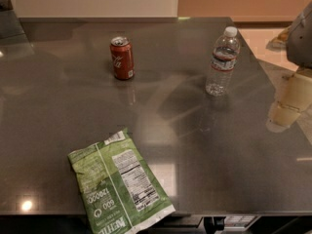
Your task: Move green jalapeno chip bag near coke can
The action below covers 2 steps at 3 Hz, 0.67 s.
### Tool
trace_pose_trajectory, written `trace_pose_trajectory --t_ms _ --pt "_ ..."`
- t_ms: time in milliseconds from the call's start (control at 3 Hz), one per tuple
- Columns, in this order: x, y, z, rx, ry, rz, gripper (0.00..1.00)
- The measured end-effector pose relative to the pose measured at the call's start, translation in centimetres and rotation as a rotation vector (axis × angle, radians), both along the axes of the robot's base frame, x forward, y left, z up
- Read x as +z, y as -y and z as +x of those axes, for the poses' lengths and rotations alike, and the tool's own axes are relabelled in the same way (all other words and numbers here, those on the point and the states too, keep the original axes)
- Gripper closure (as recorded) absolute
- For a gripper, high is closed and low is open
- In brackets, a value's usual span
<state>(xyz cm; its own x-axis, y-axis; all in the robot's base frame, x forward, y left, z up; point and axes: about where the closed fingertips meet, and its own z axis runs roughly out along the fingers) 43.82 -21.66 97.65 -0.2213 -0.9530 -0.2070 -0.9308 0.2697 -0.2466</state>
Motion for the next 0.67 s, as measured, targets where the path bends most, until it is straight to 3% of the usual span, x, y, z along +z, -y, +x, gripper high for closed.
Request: trace_pose_trajectory --t_ms 333,667 --pt "0.1 -0.2 0.0 0.004 -0.001 0.0 0.0" --pt "0.1 -2.8 -0.2 0.053 -0.021 0.024 0.0"
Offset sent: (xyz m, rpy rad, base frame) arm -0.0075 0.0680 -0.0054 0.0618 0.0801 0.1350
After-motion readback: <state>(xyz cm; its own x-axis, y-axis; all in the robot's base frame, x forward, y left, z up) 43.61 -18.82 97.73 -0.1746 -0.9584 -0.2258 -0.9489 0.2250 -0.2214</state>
